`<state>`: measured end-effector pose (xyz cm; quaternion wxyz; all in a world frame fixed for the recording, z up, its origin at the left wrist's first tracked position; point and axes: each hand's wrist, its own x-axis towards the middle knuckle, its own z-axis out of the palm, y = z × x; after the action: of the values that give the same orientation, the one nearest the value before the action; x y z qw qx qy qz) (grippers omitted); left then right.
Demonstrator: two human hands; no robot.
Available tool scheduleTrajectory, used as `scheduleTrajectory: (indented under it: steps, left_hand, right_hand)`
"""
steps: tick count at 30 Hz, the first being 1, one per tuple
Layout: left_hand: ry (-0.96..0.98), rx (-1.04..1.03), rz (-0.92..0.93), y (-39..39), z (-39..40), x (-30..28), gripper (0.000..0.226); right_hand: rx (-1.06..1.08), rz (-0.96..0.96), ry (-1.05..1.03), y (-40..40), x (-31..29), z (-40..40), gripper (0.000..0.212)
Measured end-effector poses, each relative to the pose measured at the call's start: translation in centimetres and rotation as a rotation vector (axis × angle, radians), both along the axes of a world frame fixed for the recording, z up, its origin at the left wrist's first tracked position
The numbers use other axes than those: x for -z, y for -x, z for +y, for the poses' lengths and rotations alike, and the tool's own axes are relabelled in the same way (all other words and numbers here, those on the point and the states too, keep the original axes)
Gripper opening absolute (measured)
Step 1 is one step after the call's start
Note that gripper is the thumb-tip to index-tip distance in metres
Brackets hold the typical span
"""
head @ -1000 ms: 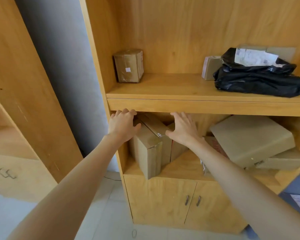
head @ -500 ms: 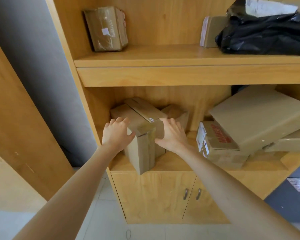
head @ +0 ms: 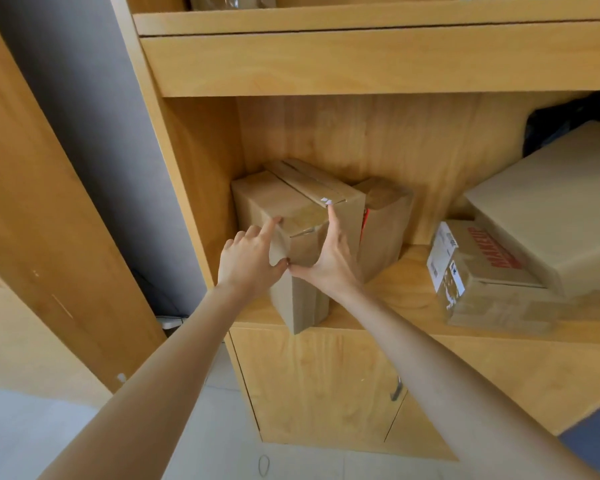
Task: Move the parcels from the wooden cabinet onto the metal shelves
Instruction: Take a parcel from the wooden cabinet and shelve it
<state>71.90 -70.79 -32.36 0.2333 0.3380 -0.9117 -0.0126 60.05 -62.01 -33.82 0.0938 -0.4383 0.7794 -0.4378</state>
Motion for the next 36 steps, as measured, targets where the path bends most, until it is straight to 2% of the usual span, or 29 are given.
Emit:
scheduleTrajectory:
  steps: [6, 11, 13, 16, 18, 21, 23, 25, 29, 36]
  left_hand:
    - [-0.032, 0.015, -0.002, 0.0, 0.3, -0.9, 0.065]
    - [-0.072, 0.022, -0.022, -0.4, -0.1, -3.7, 0.061]
    - [-0.245, 0.034, 0.026, -0.5, -0.2, -5.2, 0.053]
    - [-0.670, -0.042, 0.211, -0.4, 0.1, -7.7, 0.044]
    - [-0.935, -0.134, 0.301, -0.1, 0.8, -9.2, 0.055]
    - [-1.176, -0.236, 0.382, 0.2, 2.7, -11.1, 0.079]
    - [-1.281, -0.306, 0.383, 0.5, 4.0, -11.6, 0.092]
    - [-1.358, -0.385, 0.332, 0.6, 5.5, -12.0, 0.096]
    - [-1.429, -0.499, 0.310, 0.2, 7.2, -11.9, 0.107]
    - [-1.530, -0.474, 0.351, -2.0, 9.2, -10.9, 0.099]
  right_hand:
    - [0.032, -0.020, 0.064, -0.1, -0.5, 0.0, 0.125]
    - [0.031, 0.021, 0.005, 0.0, -3.1, 1.6, 0.118]
    - [0.012, 0.039, -0.030, -0.1, -4.5, 2.8, 0.116]
    - [-0.004, 0.067, -0.093, -0.4, -6.4, 4.4, 0.116]
    - [-0.019, 0.075, -0.115, -0.7, -7.6, 5.6, 0.117]
    - [-0.034, 0.095, -0.128, -1.3, -9.0, 7.3, 0.115]
    - [-0.033, 0.123, -0.148, -2.1, -9.4, 8.3, 0.113]
    - [-0.023, 0.172, -0.200, -3.1, -9.2, 9.2, 0.113]
    - [-0.029, 0.293, -0.263, -5.2, -8.5, 11.2, 0.114]
    - [-0.013, 0.419, -0.308, -8.1, -7.7, 13.8, 0.115]
